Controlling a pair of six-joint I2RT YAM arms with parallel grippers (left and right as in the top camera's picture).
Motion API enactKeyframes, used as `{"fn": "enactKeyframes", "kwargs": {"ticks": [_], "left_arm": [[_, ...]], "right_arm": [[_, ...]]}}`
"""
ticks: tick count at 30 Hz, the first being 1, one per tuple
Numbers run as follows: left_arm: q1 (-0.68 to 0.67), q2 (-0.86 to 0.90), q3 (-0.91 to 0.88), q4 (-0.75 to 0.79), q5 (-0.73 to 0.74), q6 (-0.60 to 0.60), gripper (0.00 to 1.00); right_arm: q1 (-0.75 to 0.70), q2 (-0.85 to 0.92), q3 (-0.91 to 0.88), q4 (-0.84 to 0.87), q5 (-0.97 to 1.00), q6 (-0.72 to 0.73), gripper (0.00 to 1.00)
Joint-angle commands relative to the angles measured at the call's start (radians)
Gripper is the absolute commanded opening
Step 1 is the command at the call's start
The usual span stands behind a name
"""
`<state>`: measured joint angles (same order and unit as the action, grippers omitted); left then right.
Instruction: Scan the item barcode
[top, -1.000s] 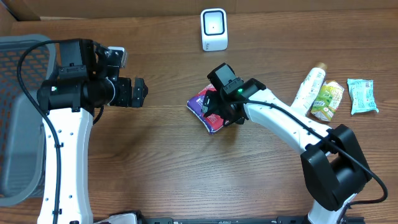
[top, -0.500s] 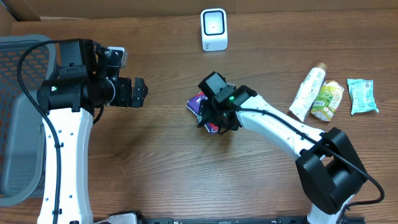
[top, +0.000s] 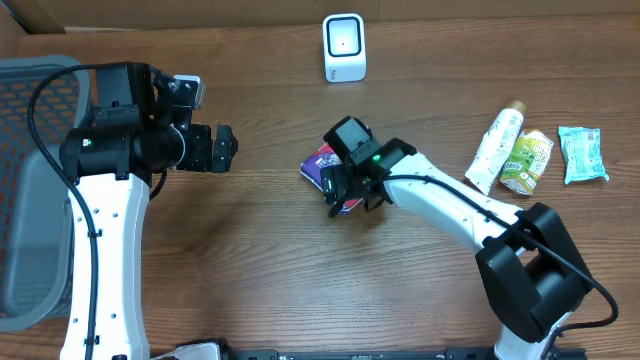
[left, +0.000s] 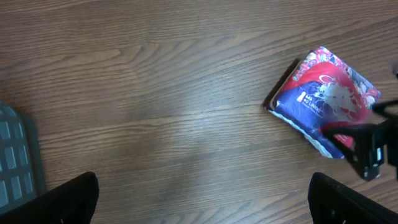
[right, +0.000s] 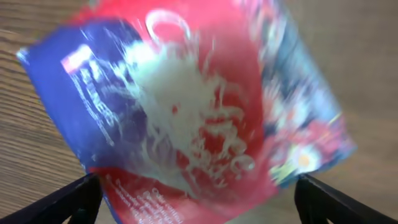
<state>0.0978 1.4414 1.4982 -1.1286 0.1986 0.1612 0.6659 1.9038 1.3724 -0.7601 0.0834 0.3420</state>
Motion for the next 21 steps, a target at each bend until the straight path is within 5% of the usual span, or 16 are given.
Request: {"fn": "enactKeyframes", "kwargs": {"ticks": [1, 14, 21], "left_arm": [[-0.006, 0.000, 0.002, 0.003, 0.008, 0.018, 1.00], [-0.006, 0.000, 0.002, 0.003, 0.008, 0.018, 0.99], [-0.006, 0.000, 0.002, 0.003, 0.008, 0.018, 1.00]], "right_arm": [[-0.051, -0.030, 0.081, -0.002, 0.038, -0.246, 1.00], [-0.374, 0.110, 0.116, 0.020, -0.799, -0.549, 0.98], [-0.380, 0.220, 0.116, -0.013, -0.916, -0.552, 0.88]]}}
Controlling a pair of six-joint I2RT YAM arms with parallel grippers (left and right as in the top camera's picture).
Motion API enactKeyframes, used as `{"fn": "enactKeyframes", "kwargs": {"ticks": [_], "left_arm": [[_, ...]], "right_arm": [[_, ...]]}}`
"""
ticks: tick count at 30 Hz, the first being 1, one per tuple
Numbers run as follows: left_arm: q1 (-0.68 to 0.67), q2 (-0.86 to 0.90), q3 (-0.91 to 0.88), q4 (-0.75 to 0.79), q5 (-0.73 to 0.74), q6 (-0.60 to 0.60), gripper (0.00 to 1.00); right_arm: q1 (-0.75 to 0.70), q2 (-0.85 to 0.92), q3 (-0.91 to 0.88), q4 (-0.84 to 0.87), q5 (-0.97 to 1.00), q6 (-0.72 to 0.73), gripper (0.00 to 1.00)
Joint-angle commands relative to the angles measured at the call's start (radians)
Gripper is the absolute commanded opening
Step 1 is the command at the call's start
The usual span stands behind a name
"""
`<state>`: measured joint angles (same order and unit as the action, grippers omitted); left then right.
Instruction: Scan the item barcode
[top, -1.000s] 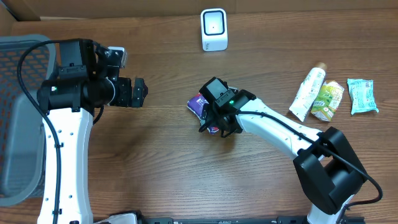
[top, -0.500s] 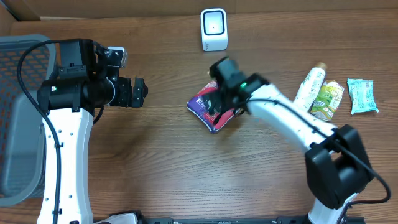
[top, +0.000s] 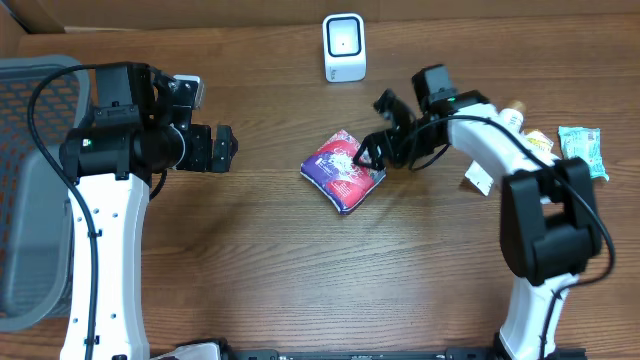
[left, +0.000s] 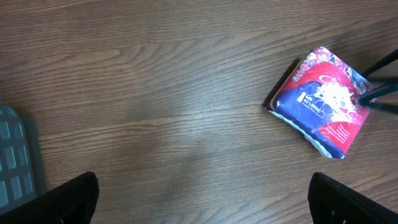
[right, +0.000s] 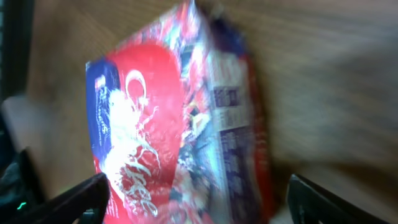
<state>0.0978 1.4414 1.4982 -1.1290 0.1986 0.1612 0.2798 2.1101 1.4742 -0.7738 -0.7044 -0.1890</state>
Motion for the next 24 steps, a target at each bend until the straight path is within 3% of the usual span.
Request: {"fn": "enactKeyframes", "kwargs": {"ticks": [1, 3, 5, 7, 12, 15, 17, 19, 24], "left_arm": [[-0.006, 0.000, 0.002, 0.004, 0.008, 0.018, 1.00], [-0.006, 0.000, 0.002, 0.004, 0.008, 0.018, 0.99], [-0.006, 0.000, 0.002, 0.004, 0.008, 0.018, 1.00], [-0.006, 0.000, 0.002, 0.004, 0.008, 0.018, 0.99], [-0.006, 0.000, 0.002, 0.004, 0.008, 0.018, 1.00], [-0.006, 0.000, 0.002, 0.004, 0.008, 0.018, 1.00], [-0.006, 0.000, 0.002, 0.003, 0.008, 0.018, 1.00], [-0.006, 0.000, 0.002, 0.004, 0.008, 0.018, 1.00], [-0.006, 0.000, 0.002, 0.004, 0.008, 0.018, 1.00]], "right_arm": [[0.006, 0.016, 0.014, 0.001, -0.137, -0.021, 0.85], [0.006, 0.016, 0.014, 0.006, -0.139, 0.011, 0.73], [0.006, 0.016, 0.014, 0.013, -0.138, 0.048, 0.50], [0.006, 0.016, 0.014, 0.013, -0.139, 0.063, 0.34], [0.006, 0.016, 0.014, 0.026, -0.144, 0.124, 0.13], [0.007, 0.016, 0.014, 0.039, -0.173, 0.142, 0.13], [0.017, 0.016, 0.013, 0.040, -0.161, 0.145, 0.36], [0.038, 0.021, 0.008, 0.056, -0.105, 0.182, 0.46], [0.118, 0.047, -0.008, 0.132, 0.016, 0.348, 0.43]]}}
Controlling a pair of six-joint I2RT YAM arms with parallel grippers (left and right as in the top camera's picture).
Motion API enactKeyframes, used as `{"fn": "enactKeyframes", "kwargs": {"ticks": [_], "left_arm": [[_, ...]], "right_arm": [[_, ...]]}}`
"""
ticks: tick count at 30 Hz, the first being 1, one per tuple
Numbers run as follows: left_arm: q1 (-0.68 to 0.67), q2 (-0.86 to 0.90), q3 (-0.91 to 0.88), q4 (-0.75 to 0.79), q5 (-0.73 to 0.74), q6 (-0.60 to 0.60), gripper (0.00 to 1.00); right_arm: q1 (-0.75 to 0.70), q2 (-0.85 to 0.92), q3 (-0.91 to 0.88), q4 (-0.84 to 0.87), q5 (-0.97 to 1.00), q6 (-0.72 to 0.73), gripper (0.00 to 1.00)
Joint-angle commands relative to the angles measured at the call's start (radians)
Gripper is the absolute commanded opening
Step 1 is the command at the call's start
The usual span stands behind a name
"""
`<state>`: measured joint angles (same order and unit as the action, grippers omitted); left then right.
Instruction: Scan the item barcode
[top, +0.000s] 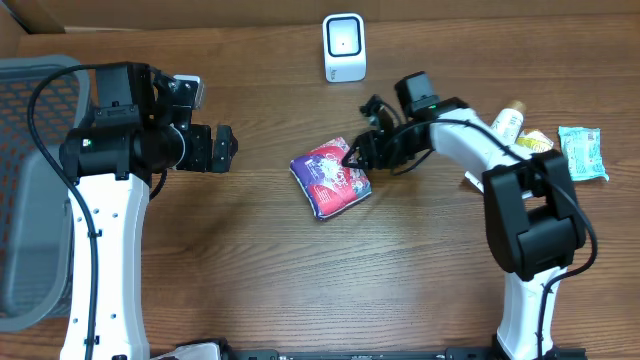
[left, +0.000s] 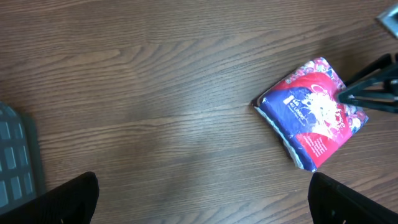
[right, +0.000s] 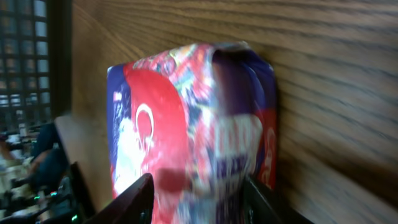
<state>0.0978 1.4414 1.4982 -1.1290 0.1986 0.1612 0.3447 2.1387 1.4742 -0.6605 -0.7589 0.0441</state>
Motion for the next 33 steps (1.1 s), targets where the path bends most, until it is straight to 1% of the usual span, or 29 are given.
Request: {"fn": "enactKeyframes", "kwargs": {"ticks": [1, 2, 4, 8, 12, 14, 18, 23, 24, 25, 30, 32, 33], "left_arm": [[-0.006, 0.000, 0.002, 0.004, 0.008, 0.018, 0.99], [-0.006, 0.000, 0.002, 0.004, 0.008, 0.018, 1.00], [-0.006, 0.000, 0.002, 0.004, 0.008, 0.018, 1.00], [-0.006, 0.000, 0.002, 0.004, 0.008, 0.018, 1.00], [-0.006, 0.000, 0.002, 0.003, 0.008, 0.018, 0.99], [-0.006, 0.000, 0.002, 0.004, 0.008, 0.018, 1.00], [-0.006, 0.000, 0.002, 0.004, 0.008, 0.018, 1.00], [-0.006, 0.000, 0.002, 0.004, 0.008, 0.018, 0.99], [-0.006, 0.000, 0.002, 0.004, 0.008, 0.018, 0.99], [-0.006, 0.000, 0.002, 0.004, 0.008, 0.018, 1.00], [-0.006, 0.000, 0.002, 0.004, 0.008, 0.018, 1.00], [-0.006, 0.000, 0.002, 0.004, 0.008, 0.018, 1.00], [-0.006, 0.000, 0.002, 0.004, 0.008, 0.018, 1.00]], "right_arm": [[0.066, 0.020, -0.010, 0.024, 0.091, 0.146, 0.37], [0.078, 0.020, -0.010, 0.027, 0.114, 0.175, 0.31], [0.097, 0.020, -0.010, 0.028, 0.153, 0.212, 0.17], [0.100, 0.020, -0.008, 0.026, 0.161, 0.222, 0.04], [0.090, -0.003, -0.006, 0.024, 0.149, 0.221, 0.04], [0.084, -0.043, -0.006, 0.024, 0.166, 0.218, 0.04], [0.076, -0.181, -0.006, -0.004, 0.298, 0.217, 0.04], [0.106, -0.357, 0.016, -0.135, 0.597, 0.210, 0.04], [0.122, -0.379, 0.021, -0.170, 0.667, 0.210, 0.04], [0.148, -0.396, 0.022, -0.212, 0.781, 0.211, 0.04], [0.265, -0.368, 0.022, -0.315, 1.244, 0.211, 0.04], [0.308, -0.338, 0.022, -0.319, 1.333, 0.207, 0.04], [0.324, -0.325, 0.022, -0.317, 1.334, 0.194, 0.04]]}}
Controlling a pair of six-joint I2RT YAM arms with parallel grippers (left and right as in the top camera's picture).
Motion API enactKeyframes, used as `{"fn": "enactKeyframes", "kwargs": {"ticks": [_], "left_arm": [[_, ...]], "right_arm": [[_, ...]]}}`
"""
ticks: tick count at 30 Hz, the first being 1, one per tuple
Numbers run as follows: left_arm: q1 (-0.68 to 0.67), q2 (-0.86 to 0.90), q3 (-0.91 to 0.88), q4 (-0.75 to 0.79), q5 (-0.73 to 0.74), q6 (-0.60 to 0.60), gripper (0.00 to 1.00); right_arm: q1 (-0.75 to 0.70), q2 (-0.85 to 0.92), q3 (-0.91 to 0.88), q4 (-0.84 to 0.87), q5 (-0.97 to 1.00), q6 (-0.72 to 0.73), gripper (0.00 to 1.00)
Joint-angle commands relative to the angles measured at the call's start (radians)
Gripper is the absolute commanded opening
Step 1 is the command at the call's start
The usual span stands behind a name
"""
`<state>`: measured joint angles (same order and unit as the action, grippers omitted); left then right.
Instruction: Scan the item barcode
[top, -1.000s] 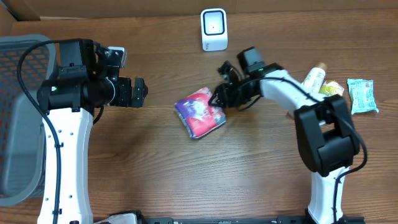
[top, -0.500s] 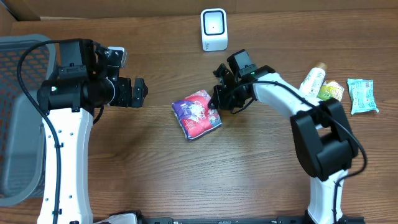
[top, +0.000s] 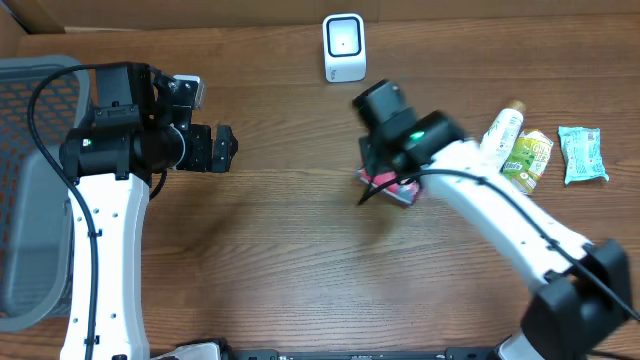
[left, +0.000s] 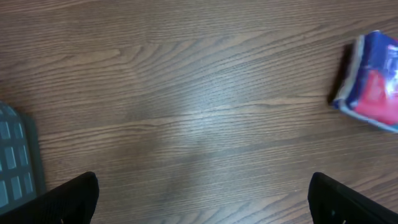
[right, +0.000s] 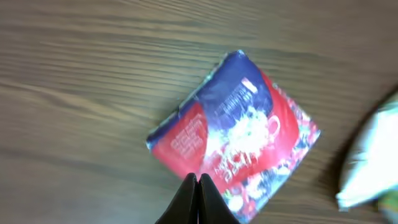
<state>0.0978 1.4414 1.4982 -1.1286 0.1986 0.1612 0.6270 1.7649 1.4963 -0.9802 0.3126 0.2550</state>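
A white barcode scanner (top: 344, 47) stands at the back of the wooden table. The red and blue snack packet (top: 400, 191) lies flat near the middle, mostly hidden under my right arm in the overhead view. It shows whole in the right wrist view (right: 236, 134) and at the right edge of the left wrist view (left: 373, 99). My right gripper (right: 198, 186) is shut, its fingertips pressed together over the packet's near edge, with nothing seen between them. My left gripper (top: 215, 150) hangs open well to the left of the packet, holding nothing.
A grey mesh basket (top: 30, 180) fills the left edge. At the right lie a white tube (top: 497, 145), a green pouch (top: 528, 160) and a teal packet (top: 582, 153). The white tube (right: 373, 155) lies close to the packet's right side.
The packet now lies further right, nearer the tube. My right arm has changed pose and stands over the packet, fingers shut instead of spread at its right edge. The left arm is unchanged.
My right gripper was open right over the packet near the table's middle. Then it was at the packet's right side, still open. Then its fingers were at the packet's right edge, the packet a little further left. Now the packet lies further right under the shut gripper.
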Motion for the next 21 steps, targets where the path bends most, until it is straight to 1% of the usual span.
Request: {"fn": "enactKeyframes", "kwargs": {"ticks": [1, 3, 4, 6, 7, 8, 9, 10, 12, 14, 16, 21], "left_arm": [[-0.006, 0.000, 0.002, 0.003, 0.008, 0.018, 1.00], [-0.006, 0.000, 0.002, 0.003, 0.008, 0.018, 1.00], [-0.006, 0.000, 0.002, 0.003, 0.008, 0.018, 1.00], [-0.006, 0.000, 0.002, 0.003, 0.008, 0.018, 1.00], [-0.006, 0.000, 0.002, 0.003, 0.008, 0.018, 1.00], [-0.006, 0.000, 0.002, 0.003, 0.008, 0.018, 1.00], [-0.006, 0.000, 0.002, 0.003, 0.008, 0.018, 1.00], [-0.006, 0.000, 0.002, 0.003, 0.008, 0.018, 0.99], [-0.006, 0.000, 0.002, 0.003, 0.008, 0.018, 0.99], [-0.006, 0.000, 0.002, 0.003, 0.008, 0.018, 1.00], [-0.006, 0.000, 0.002, 0.003, 0.008, 0.018, 1.00], [-0.006, 0.000, 0.002, 0.003, 0.008, 0.018, 1.00]], "right_arm": [[0.054, 0.059, 0.000, 0.003, 0.262, -0.016, 0.03], [0.062, 0.074, 0.000, 0.003, 0.262, 0.059, 0.03], [0.060, 0.076, 0.000, 0.003, 0.251, 0.111, 0.10], [0.034, 0.074, 0.002, 0.006, 0.187, 0.173, 0.25], [0.011, 0.074, 0.005, 0.005, 0.129, 0.201, 0.35], [-0.014, 0.073, 0.005, 0.005, 0.074, 0.222, 0.50], [-0.043, 0.073, 0.005, 0.003, 0.015, 0.245, 0.61], [-0.085, 0.073, 0.005, -0.006, -0.062, 0.271, 0.68], [-0.169, 0.073, 0.000, -0.020, -0.204, 0.313, 0.70], [-0.260, 0.077, -0.013, -0.019, -0.375, 0.323, 0.70], [-0.335, 0.082, -0.045, -0.002, -0.504, 0.322, 0.68], [-0.442, 0.084, -0.188, 0.097, -0.666, 0.322, 0.63]]}}
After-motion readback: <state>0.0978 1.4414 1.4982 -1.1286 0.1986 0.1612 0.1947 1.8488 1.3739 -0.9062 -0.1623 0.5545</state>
